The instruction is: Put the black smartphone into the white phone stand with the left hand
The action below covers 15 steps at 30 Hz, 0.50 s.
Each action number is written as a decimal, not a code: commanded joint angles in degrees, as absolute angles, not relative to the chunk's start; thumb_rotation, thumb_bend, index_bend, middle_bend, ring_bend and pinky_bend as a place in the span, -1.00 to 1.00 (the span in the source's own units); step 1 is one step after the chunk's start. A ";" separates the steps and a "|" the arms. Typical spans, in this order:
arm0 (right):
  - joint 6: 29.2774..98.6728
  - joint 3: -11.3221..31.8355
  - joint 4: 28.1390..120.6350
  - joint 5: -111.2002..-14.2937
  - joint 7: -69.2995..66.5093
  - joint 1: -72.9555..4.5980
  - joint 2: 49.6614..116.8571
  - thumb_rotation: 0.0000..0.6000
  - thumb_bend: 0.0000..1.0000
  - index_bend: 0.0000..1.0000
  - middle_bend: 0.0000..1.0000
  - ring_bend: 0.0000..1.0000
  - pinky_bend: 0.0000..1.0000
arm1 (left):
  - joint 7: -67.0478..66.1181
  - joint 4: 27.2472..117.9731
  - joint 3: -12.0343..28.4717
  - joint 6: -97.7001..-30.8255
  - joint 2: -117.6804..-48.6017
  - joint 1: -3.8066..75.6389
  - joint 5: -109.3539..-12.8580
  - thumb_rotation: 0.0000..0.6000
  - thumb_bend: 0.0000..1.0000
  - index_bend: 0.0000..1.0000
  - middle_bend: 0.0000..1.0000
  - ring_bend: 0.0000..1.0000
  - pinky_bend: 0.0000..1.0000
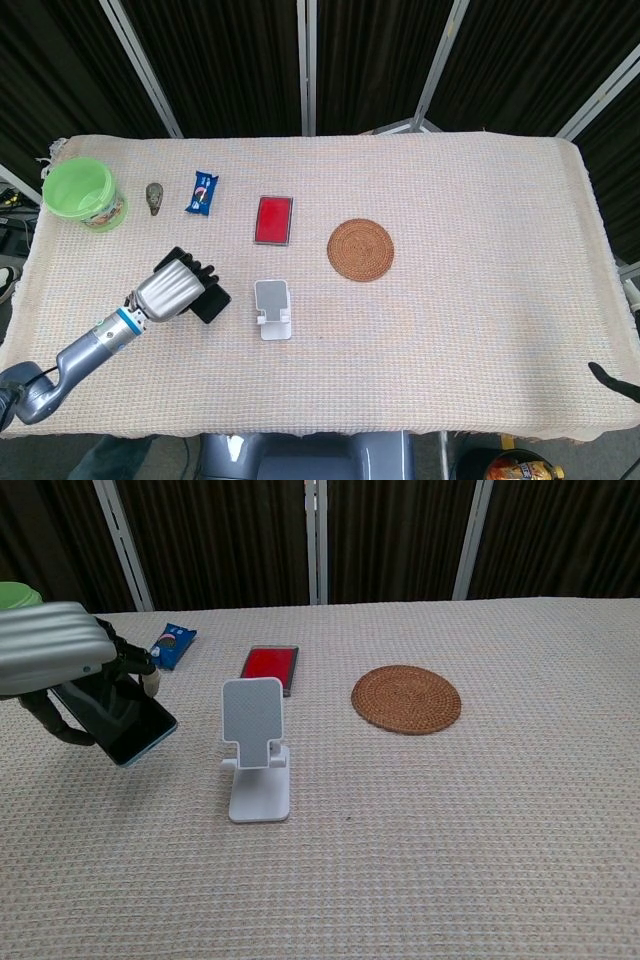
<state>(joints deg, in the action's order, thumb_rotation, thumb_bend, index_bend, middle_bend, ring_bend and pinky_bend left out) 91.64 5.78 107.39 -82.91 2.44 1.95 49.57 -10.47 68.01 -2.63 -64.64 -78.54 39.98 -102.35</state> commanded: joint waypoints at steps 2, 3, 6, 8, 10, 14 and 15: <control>92.05 5.72 107.37 -83.28 1.66 2.22 49.23 1.00 -1.00 -1.00 -1.00 -1.00 -1.00 | -17.31 72.69 -0.28 -68.43 -75.05 41.32 -104.95 1.00 -1.00 0.06 -0.18 -0.10 -0.16; 92.13 5.70 107.36 -83.36 1.52 2.27 49.18 1.00 -1.00 -1.00 -1.00 -1.00 -1.00 | -18.56 73.25 0.02 -68.88 -74.73 41.55 -105.48 1.00 -1.00 0.06 -0.18 -0.10 -0.16; 92.30 5.65 107.35 -83.58 1.11 2.38 49.03 1.00 -1.00 -1.00 -1.00 -1.00 -1.00 | -22.74 74.69 0.92 -70.17 -74.08 42.29 -107.28 1.00 -1.00 0.08 -0.18 -0.10 -0.16; 92.42 5.62 107.33 -83.70 0.78 2.48 48.91 1.00 -1.00 -1.00 -1.00 -1.00 -1.00 | -26.52 75.65 1.58 -70.97 -73.99 43.21 -109.33 1.00 -1.00 0.10 -0.17 -0.09 -0.16; 92.53 5.61 107.31 -83.77 0.53 2.55 48.83 1.00 -1.00 -1.00 -1.00 -1.00 -1.00 | -29.23 76.63 1.98 -70.60 -74.09 43.92 -110.33 1.00 -1.00 0.11 -0.16 -0.09 -0.16; 92.79 5.53 107.22 -83.93 -0.16 2.79 48.57 1.00 -1.00 -1.00 -1.00 -1.00 -1.00 | -37.53 79.04 3.02 -66.94 -74.89 46.61 -112.69 1.00 -1.00 0.11 -0.16 -0.09 -0.16; 92.81 5.52 107.13 -83.90 -0.34 2.83 48.53 1.00 -1.00 -1.00 -1.00 -1.00 -1.00 | -39.06 79.43 3.25 -65.94 -75.17 47.15 -112.91 1.00 -1.00 0.11 -0.16 -0.09 -0.16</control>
